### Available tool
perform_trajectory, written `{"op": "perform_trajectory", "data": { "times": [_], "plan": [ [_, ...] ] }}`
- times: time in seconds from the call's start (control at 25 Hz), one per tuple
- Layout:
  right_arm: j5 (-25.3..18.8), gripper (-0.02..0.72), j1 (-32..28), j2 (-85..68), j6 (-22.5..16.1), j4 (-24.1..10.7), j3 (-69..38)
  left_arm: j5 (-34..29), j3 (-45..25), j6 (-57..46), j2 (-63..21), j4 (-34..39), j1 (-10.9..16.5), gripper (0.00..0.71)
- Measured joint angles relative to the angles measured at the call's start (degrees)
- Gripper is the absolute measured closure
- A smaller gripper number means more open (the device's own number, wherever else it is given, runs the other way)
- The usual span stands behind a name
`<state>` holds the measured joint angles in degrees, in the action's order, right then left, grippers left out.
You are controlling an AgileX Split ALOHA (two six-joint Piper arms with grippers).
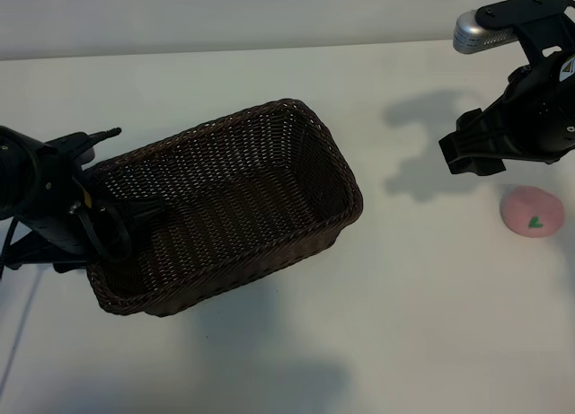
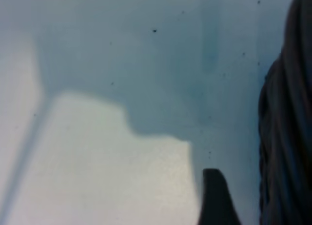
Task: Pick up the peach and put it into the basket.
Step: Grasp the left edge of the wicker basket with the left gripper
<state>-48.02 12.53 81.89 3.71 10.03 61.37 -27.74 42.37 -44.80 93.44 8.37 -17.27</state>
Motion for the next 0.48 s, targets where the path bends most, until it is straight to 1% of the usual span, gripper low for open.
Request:
{"op": "perform_trajectory", "data": {
  "times": [0.12,0.16,0.48],
  "plan": [
    [0.0,0.109,0.0,0.0,0.0,0.0,0.0,0.18,-0.06,-0.1,0.0,0.09,0.0,0.435],
    [0.0,0.109,0.0,0.0,0.0,0.0,0.0,0.6,-0.06,-0.16,0.0,0.09,0.0,0.453],
    [0.0,0.109,0.0,0.0,0.0,0.0,0.0,1.25,-0.06,0.38,-0.12,-0.08,0.0,0.452]
  ]
}}
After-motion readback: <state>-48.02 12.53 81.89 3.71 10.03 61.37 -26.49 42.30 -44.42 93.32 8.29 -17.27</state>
